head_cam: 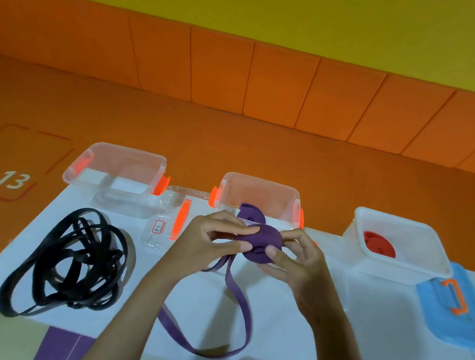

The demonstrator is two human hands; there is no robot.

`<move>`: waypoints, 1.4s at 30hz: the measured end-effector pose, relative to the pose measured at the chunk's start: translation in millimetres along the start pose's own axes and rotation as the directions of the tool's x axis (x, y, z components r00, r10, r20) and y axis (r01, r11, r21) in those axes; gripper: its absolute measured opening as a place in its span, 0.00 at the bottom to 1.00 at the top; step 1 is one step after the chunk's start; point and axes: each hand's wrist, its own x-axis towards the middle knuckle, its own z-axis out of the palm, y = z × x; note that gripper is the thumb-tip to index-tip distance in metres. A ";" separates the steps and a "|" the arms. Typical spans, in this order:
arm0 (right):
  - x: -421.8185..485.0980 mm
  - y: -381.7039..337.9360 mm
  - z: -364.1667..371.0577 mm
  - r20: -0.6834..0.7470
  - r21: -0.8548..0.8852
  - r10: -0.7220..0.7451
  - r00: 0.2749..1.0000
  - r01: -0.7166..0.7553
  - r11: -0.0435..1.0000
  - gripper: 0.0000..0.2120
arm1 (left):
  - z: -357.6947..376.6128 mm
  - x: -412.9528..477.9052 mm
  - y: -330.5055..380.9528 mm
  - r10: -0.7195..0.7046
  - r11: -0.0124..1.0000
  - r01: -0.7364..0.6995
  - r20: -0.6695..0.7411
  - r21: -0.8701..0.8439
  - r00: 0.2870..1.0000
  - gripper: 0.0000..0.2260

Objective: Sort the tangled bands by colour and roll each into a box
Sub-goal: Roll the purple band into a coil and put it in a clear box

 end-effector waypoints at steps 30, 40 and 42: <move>73.2 -9.6 -16.1 0.021 0.083 0.029 0.999 -0.031 0.996 0.10 | -15.9 75.6 -9.1 0.059 0.994 -0.058 -0.013 0.094 0.998 0.15; 71.6 -19.2 -22.2 0.098 -0.104 0.056 0.994 -0.046 0.994 0.15 | 5.0 75.6 2.8 0.178 0.972 -0.163 -0.081 0.170 0.981 0.08; 68.1 -19.3 -18.8 0.052 -0.078 0.036 0.998 -0.031 0.996 0.15 | 9.3 74.4 3.8 0.211 0.967 -0.197 -0.075 0.163 0.975 0.08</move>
